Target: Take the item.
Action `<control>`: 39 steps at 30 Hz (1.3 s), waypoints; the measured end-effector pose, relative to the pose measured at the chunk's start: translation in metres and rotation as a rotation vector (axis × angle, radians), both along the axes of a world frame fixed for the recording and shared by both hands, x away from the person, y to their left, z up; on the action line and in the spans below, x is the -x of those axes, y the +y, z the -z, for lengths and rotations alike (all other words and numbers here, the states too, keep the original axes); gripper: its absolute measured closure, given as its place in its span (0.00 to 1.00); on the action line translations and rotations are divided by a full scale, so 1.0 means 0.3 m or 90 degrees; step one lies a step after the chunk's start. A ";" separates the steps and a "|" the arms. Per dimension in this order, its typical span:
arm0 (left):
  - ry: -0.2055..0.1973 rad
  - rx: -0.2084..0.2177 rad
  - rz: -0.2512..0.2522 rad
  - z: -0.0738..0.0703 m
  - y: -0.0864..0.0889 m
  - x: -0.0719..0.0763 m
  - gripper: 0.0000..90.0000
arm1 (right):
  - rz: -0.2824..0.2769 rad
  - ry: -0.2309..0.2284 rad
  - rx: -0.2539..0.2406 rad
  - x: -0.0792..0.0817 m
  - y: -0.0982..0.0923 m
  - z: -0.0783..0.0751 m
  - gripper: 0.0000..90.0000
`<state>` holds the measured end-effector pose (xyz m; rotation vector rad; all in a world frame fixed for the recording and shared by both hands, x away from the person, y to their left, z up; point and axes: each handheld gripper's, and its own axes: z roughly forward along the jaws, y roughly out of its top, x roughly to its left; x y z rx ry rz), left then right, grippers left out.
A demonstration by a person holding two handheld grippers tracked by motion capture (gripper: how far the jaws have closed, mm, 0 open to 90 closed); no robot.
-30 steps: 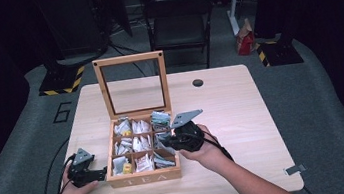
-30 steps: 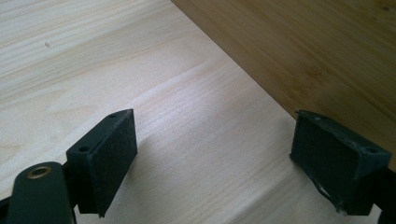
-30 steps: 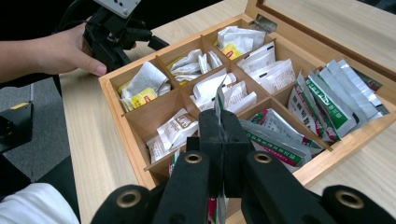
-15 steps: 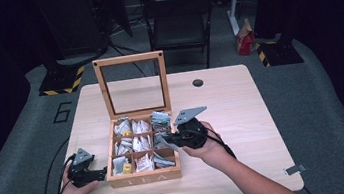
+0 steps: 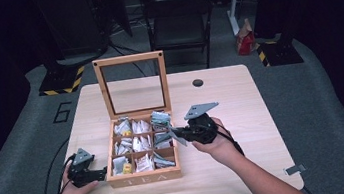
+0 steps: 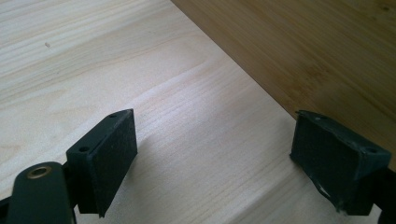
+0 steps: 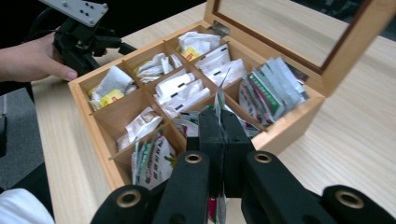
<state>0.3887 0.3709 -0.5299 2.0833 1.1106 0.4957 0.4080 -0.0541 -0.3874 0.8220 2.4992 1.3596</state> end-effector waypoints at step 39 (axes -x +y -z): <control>0.001 0.000 0.000 0.000 0.000 0.000 0.15 | 0.111 -0.025 -0.008 -0.056 -0.226 -0.010 1.00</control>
